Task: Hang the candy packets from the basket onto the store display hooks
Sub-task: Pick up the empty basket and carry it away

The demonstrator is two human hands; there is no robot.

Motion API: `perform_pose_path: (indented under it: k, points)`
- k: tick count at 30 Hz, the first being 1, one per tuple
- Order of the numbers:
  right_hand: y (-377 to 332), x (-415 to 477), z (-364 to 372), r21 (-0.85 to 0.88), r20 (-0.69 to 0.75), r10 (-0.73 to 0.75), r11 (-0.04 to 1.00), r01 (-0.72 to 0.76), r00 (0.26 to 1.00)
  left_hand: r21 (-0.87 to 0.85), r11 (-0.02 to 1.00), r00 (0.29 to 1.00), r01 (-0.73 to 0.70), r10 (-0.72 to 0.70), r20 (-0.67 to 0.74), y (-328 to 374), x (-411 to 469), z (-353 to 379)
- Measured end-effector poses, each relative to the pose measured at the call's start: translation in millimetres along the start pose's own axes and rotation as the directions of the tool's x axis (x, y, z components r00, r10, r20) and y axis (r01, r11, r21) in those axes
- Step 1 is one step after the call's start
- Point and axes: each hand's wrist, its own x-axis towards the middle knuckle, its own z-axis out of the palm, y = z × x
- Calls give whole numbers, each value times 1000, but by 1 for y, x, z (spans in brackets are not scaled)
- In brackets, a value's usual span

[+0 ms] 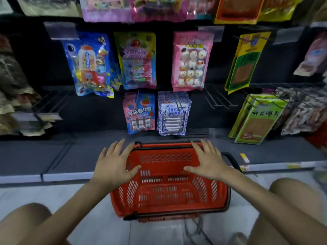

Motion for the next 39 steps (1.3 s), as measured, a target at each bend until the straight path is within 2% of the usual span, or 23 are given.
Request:
perform_pose_path:
  k: [3, 7, 12, 18, 21, 23, 26, 29, 34, 39]
  points:
    - [17, 14, 34, -15, 0, 66, 998, -66, 998, 10, 1000, 1000, 15, -15, 14, -6, 5, 35]
    - [45, 32, 89, -51, -40, 178, 982, -180, 983, 76, 996, 986, 41, -53, 160, -21, 15, 94]
    - [60, 54, 127, -155, -9, 319, 936, -317, 948, 0, 985, 975, 175, -174, 140, -28, 26, 141]
    - [72, 61, 114, 71, -103, 462, 887, -457, 881, -125, 933, 937, 338, -321, 136, -29, 51, 143]
    - [80, 63, 102, 252, -88, 518, 838, -484, 851, -208, 869, 889, 449, -411, 202, -34, 63, 135]
    - [84, 65, 95, 321, -41, 572, 784, -532, 819, -300, 791, 844, 534, -476, 248, -36, 69, 132]
    - [85, 61, 87, 332, 41, 664, 696, -637, 747, -322, 656, 728, 683, -570, 381, -43, 72, 130]
    - [88, 59, 80, 391, 184, 749, 539, -746, 637, -308, 535, 612, 787, -614, 497, -42, 68, 121]
    - [73, 39, 54, 380, 332, 743, 458, -803, 581, -434, 390, 578, 812, -638, 508, -26, 59, 81]
    - [28, -15, -15, 357, 345, 738, 468, -808, 580, -445, 343, 552, 827, -641, 533, -48, 10, -3]
